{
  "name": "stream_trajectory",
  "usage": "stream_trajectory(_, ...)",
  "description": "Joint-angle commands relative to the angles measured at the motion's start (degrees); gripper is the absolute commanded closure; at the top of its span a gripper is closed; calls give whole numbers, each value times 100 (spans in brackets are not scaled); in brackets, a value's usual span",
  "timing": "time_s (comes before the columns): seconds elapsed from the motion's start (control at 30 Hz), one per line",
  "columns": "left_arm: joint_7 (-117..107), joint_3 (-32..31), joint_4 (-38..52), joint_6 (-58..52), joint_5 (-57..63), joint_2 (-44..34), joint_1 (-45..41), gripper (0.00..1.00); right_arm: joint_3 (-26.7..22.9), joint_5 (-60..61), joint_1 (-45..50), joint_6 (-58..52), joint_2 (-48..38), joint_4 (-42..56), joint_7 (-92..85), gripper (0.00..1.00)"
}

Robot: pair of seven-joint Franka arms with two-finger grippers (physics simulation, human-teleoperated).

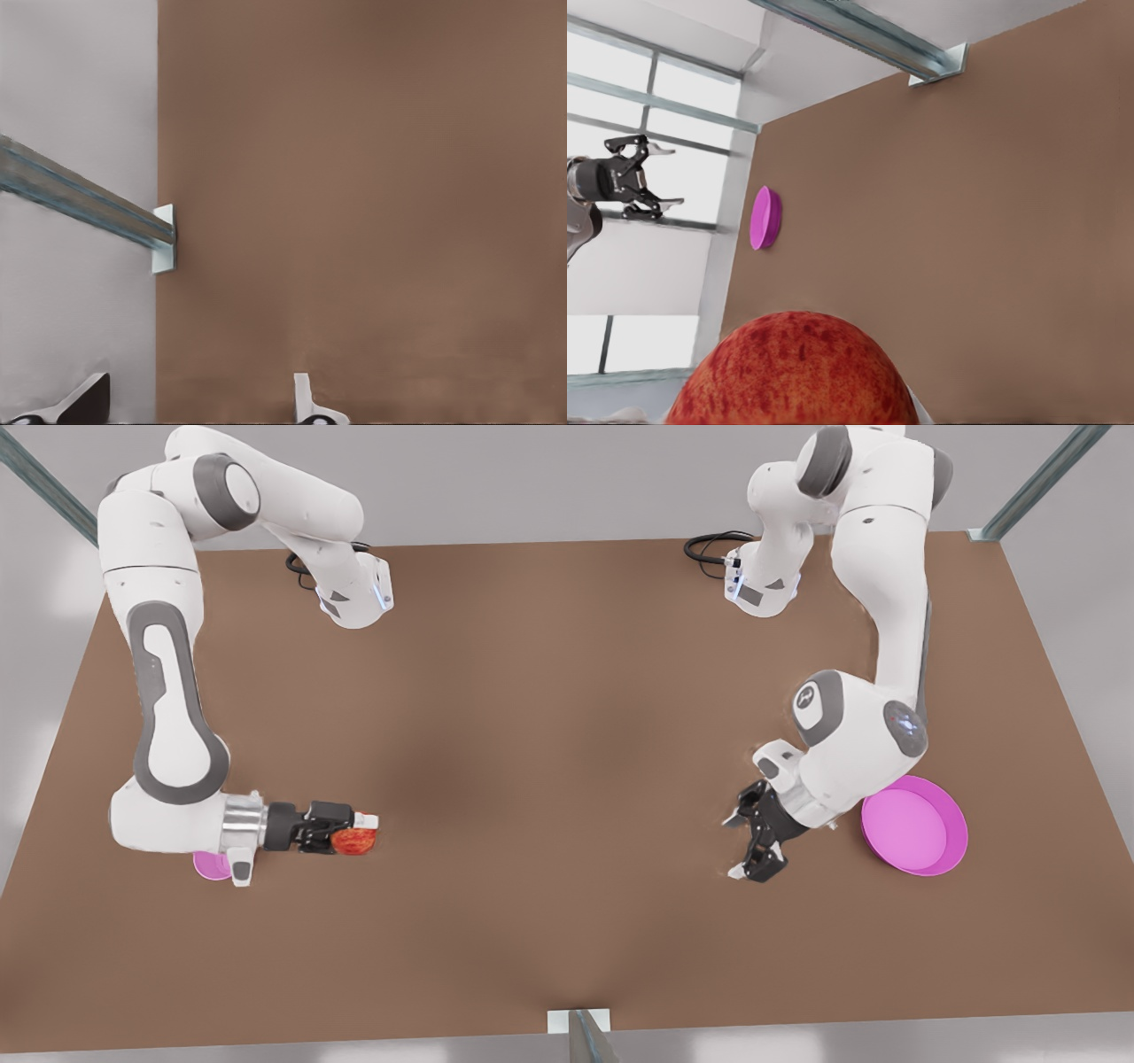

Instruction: Use the left arm to pick up the apple from the plate, transfer it to the gripper of the right arm, and then use the right arm to place it into the bowl

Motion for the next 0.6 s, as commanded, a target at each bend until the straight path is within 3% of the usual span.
stream_trajectory(0.0, -7392, 680, 496, -4129, 1416, -50, 7, 0, 10, -2078, -278, -1235, -122, 170, 1075, 36)
stream_trajectory(0.03, -8834, 944, 593, -4104, 1425, -226, 7, 0, -8, -2605, -410, -1358, -254, 170, 1075, 36)
stream_trajectory(0.1, -9348, 1225, 593, -3875, 1416, -568, 15, 0, 1, -3528, -647, -1561, -394, 170, 1040, 36)
stream_trajectory(0.13, -9322, 604, 113, -3350, 1416, -1077, 751, 0, -8, -3985, -770, -1561, -430, 170, 1040, 36)
stream_trajectory(0.17, -9313, 576, -837, -2568, 1617, -1570, 727, 0, -25, -4372, -805, -1543, -430, 170, 1058, 36)
stream_trajectory(0.57, -9295, 575, -567, -2654, 1662, -1131, 736, 0, -87, -5287, -990, 478, 177, 214, 1040, 36)
